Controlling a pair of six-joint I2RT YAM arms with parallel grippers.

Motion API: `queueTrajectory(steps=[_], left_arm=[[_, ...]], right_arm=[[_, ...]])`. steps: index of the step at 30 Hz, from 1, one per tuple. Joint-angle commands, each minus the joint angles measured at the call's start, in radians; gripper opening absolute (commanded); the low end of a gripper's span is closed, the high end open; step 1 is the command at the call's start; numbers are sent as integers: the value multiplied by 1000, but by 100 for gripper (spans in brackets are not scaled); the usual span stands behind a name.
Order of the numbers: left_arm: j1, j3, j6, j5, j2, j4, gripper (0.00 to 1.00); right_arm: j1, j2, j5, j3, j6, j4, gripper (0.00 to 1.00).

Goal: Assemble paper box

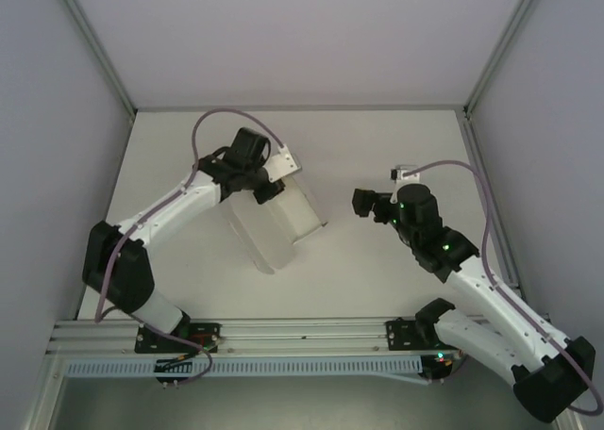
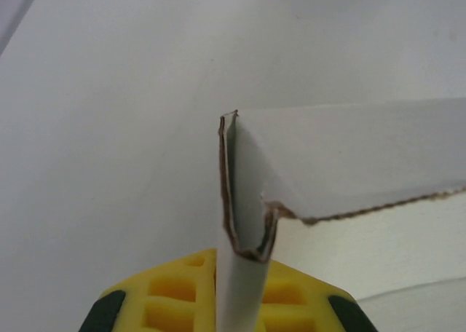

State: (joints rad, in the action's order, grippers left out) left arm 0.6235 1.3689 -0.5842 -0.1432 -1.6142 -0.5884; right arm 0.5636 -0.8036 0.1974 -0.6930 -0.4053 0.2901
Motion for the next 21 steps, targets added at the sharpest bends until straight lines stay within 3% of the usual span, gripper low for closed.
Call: queueTrajectory(steps=[1, 5, 9, 15, 21], left_arm=[[73, 119, -276, 80, -132, -257, 0], [171, 143, -363, 366, -263, -243, 0], [212, 225, -393, 350, -349, -252, 0], [278, 207, -459, 423, -443, -177, 0], [302, 318, -413, 411, -533, -194, 21]], right_arm=[[-20, 65, 9, 34, -46, 101, 100], [-37, 161, 46, 71, -82, 156, 100], [-49, 240, 26, 106, -103, 163, 100], [-52, 257, 31, 117, -119, 199, 100], [-52, 258, 25, 127, -119, 202, 100]])
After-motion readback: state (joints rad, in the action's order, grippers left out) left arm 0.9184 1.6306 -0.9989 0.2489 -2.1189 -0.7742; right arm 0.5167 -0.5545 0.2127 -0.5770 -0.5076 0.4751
